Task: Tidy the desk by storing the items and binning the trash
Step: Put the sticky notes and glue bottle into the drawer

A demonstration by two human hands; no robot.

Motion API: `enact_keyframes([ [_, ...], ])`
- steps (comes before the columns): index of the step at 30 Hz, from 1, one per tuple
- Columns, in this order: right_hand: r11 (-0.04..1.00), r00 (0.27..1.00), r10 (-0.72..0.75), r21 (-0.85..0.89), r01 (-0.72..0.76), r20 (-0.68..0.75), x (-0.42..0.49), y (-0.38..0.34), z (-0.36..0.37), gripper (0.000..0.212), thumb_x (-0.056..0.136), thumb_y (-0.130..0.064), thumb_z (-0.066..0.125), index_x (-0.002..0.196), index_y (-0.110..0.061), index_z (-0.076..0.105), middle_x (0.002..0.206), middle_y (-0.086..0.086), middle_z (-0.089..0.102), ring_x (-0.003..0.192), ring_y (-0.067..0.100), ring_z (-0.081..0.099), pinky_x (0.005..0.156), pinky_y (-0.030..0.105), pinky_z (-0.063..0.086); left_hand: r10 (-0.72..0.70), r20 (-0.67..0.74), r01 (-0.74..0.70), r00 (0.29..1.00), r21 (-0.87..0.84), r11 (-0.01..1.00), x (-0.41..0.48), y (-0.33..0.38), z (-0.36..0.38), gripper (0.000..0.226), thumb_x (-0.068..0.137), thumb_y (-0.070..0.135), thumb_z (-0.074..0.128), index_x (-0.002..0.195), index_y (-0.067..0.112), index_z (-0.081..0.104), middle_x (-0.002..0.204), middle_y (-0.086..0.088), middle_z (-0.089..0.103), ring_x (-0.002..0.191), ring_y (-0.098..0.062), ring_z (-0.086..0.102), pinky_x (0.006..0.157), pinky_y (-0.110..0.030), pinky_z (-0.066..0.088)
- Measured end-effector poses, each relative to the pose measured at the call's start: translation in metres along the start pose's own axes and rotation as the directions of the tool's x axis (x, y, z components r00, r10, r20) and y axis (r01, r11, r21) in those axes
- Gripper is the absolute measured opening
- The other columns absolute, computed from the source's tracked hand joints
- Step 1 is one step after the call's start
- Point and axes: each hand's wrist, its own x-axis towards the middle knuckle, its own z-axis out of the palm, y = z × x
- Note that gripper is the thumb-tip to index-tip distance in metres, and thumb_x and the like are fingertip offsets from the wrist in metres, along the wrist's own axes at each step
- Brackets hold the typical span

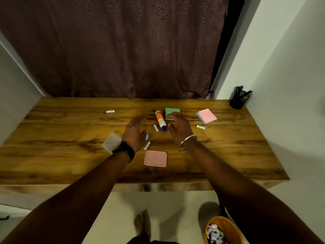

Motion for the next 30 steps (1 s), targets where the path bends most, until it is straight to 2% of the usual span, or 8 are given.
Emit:
enact_keyframes([
  [2,1.0,1.0,0.016,-0.027,-0.015,0.024,0.01,0.003,0.013,0.038,0.086,-0.004,0.064,0.122,-0.016,0.067,0.124,0.007,0.064,0.116,0.022,0.058,0.103,0.026,0.042,-0.033,0.013,0.033,0.999,0.001,0.999,0.006,-0.016,0.001,0.059,0.094,0.013,0.066,0.147,0.027,0.047,0.154,-0.005,0.046,0.143,-0.026,0.042,0.115,-0.038,0.04],
  [8,0.976,0.977,0.19,-0.121,-0.178,0.092,0.04,0.018,0.048,0.034,0.084,-0.007,0.068,0.116,-0.02,0.071,0.114,0.007,0.069,0.102,0.024,0.065,0.093,0.033,0.054,-0.086,0.093,0.085,0.992,0.005,0.996,0.042,-0.046,0.014,0.057,0.096,0.019,0.064,0.149,0.029,0.046,0.154,-0.005,0.046,0.142,-0.027,0.043,0.115,-0.043,0.042],
  [12,0.906,0.91,0.404,-0.178,-0.383,0.097,0.058,0.036,0.073,0.023,0.086,-0.019,0.07,0.108,-0.026,0.074,0.107,0.003,0.074,0.098,0.025,0.068,0.09,0.037,0.057,-0.083,0.221,0.084,0.972,0.003,0.996,0.072,-0.065,0.035,0.052,0.097,0.029,0.062,0.147,0.027,0.049,0.148,-0.009,0.053,0.136,-0.03,0.049,0.11,-0.048,0.046],
  [15,0.845,0.847,0.522,-0.198,-0.497,0.103,0.067,0.049,0.088,0.021,0.085,-0.032,0.071,0.105,-0.026,0.073,0.106,0.002,0.074,0.1,0.026,0.069,0.088,0.03,0.053,-0.071,0.3,0.08,0.951,-0.018,0.997,0.087,-0.067,0.047,0.053,0.097,0.03,0.063,0.148,0.024,0.05,0.147,-0.009,0.055,0.136,-0.031,0.05,0.111,-0.048,0.045],
  [19,0.81,0.81,0.579,-0.182,-0.557,0.097,0.076,0.052,0.104,0.04,0.088,-0.045,0.069,0.11,-0.013,0.068,0.108,0.012,0.072,0.101,0.032,0.067,0.074,0.027,0.04,-0.034,0.36,0.051,0.932,-0.038,0.998,0.101,-0.066,0.061,0.054,0.098,0.028,0.062,0.15,0.024,0.048,0.148,-0.01,0.055,0.135,-0.032,0.051,0.111,-0.048,0.044],
  [23,0.782,0.776,0.622,-0.128,-0.61,0.102,0.084,0.057,0.116,0.056,0.078,-0.047,0.078,0.117,-0.012,0.058,0.111,0.013,0.069,0.104,0.033,0.065,0.086,0.036,0.051,-0.025,0.382,0.013,0.924,0.034,0.999,0.114,-0.063,0.07,0.055,0.099,0.026,0.06,0.152,0.021,0.045,0.15,-0.013,0.051,0.137,-0.036,0.048,0.114,-0.048,0.039],
  [25,0.775,0.766,0.63,-0.156,-0.612,0.125,0.088,0.061,0.118,0.059,0.078,-0.048,0.079,0.119,-0.012,0.056,0.114,0.013,0.067,0.108,0.033,0.064,0.088,0.038,0.05,0.017,0.372,-0.033,0.928,0.036,0.999,0.121,-0.058,0.071,0.054,0.098,0.022,0.061,0.151,0.018,0.047,0.15,-0.015,0.052,0.137,-0.038,0.047,0.115,-0.048,0.037],
  [30,0.796,0.787,0.606,-0.069,-0.602,0.114,0.089,0.068,0.106,0.055,0.074,-0.044,0.083,0.109,-0.011,0.058,0.103,0.012,0.068,0.095,0.03,0.064,0.075,0.031,0.045,0.142,0.355,-0.178,0.924,0.07,0.982,0.142,-0.055,0.079,0.064,0.09,0.016,0.068,0.151,0.018,0.046,0.156,-0.013,0.044,0.145,-0.035,0.039,0.12,-0.047,0.03],
])
